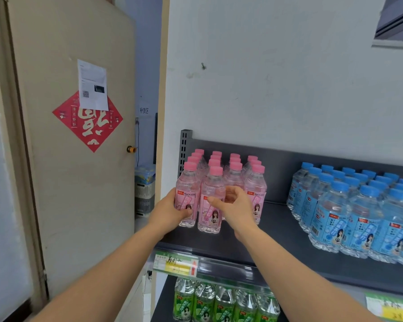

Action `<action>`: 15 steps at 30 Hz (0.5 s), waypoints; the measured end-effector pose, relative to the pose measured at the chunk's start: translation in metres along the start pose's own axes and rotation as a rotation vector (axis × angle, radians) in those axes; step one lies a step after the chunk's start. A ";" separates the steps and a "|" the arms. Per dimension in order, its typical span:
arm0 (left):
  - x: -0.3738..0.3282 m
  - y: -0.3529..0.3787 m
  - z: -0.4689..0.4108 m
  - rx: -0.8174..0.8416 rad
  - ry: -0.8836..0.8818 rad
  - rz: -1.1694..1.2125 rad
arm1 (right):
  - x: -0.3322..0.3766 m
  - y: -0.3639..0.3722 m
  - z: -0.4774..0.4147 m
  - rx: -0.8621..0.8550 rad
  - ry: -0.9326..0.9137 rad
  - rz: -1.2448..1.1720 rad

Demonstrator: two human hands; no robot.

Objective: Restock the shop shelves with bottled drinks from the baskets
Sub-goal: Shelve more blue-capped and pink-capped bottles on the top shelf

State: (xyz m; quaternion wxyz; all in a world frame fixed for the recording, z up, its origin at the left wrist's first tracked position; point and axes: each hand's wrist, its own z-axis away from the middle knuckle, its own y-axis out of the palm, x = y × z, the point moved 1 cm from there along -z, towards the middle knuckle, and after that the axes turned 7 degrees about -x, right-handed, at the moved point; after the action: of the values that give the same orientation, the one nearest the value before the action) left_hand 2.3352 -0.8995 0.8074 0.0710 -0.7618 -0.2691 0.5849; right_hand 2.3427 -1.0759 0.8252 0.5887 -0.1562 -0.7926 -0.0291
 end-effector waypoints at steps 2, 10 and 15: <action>0.003 0.000 -0.002 -0.002 0.010 0.008 | 0.000 0.004 -0.001 -0.015 -0.018 0.030; 0.005 0.001 -0.005 -0.006 0.024 0.031 | -0.001 0.008 0.001 -0.031 -0.079 0.103; 0.003 0.001 -0.003 -0.016 0.042 -0.002 | -0.001 0.009 0.002 -0.036 -0.088 0.158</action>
State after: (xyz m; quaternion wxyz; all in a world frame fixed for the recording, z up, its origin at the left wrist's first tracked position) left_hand 2.3391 -0.8984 0.8051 0.0709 -0.7742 -0.2730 0.5666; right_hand 2.3437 -1.0668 0.8220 0.5510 -0.2299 -0.8021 0.0098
